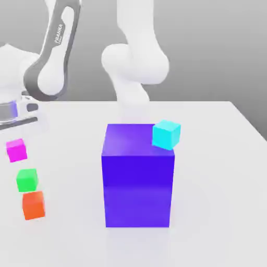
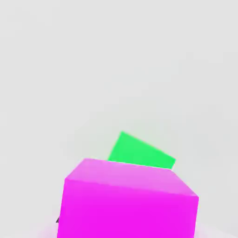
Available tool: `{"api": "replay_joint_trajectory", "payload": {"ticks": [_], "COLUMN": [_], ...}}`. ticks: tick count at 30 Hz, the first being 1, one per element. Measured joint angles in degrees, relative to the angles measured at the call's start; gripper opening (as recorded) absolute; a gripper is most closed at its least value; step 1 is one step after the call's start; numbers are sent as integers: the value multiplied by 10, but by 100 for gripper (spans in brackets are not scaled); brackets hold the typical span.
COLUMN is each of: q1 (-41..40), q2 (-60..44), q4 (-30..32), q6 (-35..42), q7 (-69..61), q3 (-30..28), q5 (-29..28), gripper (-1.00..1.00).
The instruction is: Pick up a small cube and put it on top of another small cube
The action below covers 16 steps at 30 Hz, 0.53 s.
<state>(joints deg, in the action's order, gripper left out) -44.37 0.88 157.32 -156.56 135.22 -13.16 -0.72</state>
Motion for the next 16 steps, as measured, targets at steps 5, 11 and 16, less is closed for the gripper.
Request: {"api": "replay_joint_trajectory", "payload": {"ticks": [5,11,16], "q1": [-9,-11,-20], "q2": [-77,-81,9], "q4": [-1,-1,3], "q6": [-74,-77,7], "q7": [-36,-38,3], "q3": [22,24,17], "q5": [54,57,-1], "gripper": [100,100,100]}}
